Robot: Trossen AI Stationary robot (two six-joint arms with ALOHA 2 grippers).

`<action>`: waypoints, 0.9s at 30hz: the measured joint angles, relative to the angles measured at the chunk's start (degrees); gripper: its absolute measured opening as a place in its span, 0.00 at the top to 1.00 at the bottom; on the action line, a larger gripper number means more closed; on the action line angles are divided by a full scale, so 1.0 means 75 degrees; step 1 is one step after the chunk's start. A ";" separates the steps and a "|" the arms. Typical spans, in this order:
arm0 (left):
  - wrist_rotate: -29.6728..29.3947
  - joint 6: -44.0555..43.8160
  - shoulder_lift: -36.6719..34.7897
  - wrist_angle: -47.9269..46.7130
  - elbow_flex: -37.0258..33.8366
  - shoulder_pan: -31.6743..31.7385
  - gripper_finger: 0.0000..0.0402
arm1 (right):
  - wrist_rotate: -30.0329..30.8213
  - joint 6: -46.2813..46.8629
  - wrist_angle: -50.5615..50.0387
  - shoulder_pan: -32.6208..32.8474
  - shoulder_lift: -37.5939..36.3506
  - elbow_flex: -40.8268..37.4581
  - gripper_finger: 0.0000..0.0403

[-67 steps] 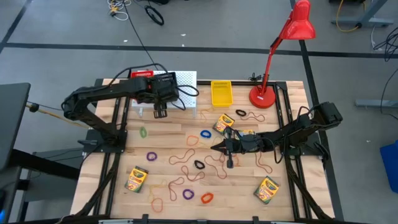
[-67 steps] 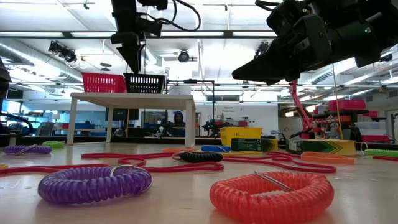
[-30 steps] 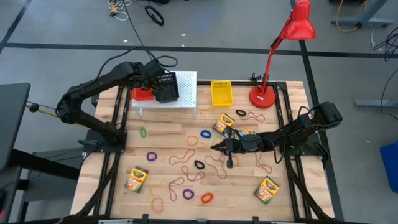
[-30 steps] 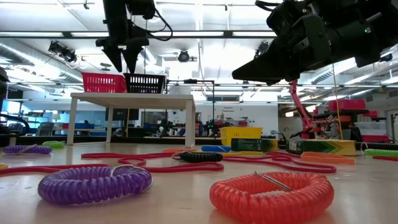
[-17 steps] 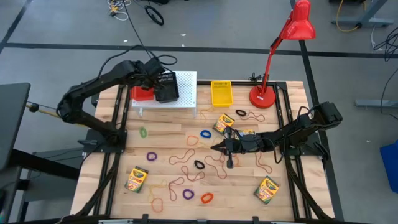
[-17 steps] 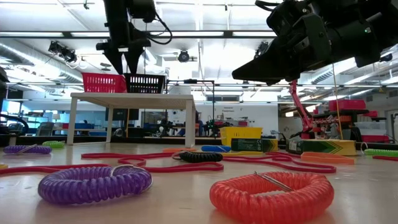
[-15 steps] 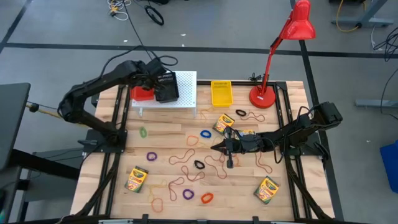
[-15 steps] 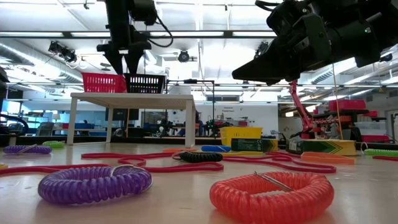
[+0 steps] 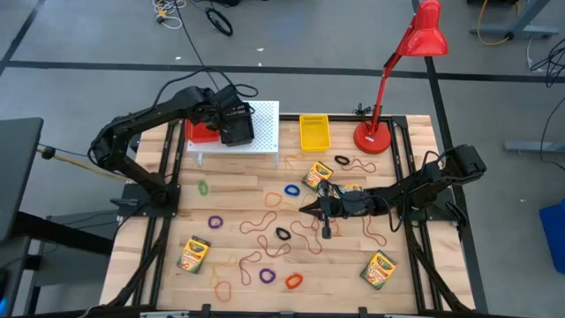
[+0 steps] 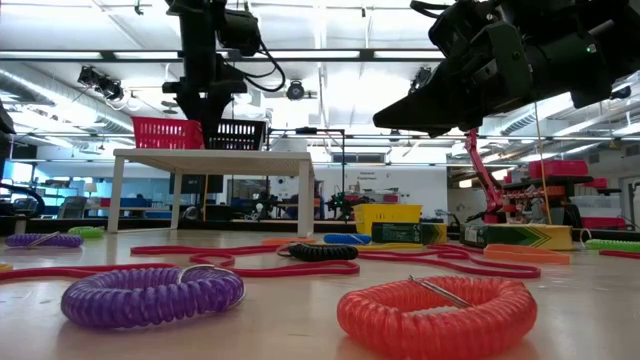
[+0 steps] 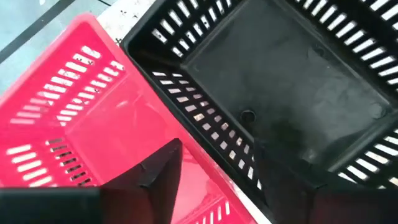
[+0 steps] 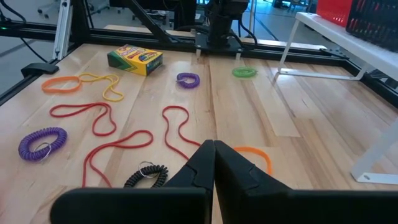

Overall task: Pick & Place Office Desk Supplies
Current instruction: Adjust the bins on the shelf

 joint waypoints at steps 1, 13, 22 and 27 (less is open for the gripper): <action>0.0007 0.0050 0.0001 -0.0003 0.0000 0.0000 0.54 | 0.0000 0.0001 0.0000 0.0000 0.0000 0.0000 0.97; 0.0008 0.0349 0.0000 -0.0054 0.0000 -0.0003 0.68 | 0.0026 0.0000 0.0000 0.0000 0.0000 0.0000 0.97; -0.0016 0.0196 0.0001 -0.0055 0.0000 0.0008 0.66 | 0.0020 0.0000 0.0000 0.0000 0.0000 0.0000 0.97; -0.0241 0.0190 0.0001 -0.0052 0.0000 0.0012 0.58 | 0.0020 0.0000 0.0000 0.0000 0.0000 0.0000 0.97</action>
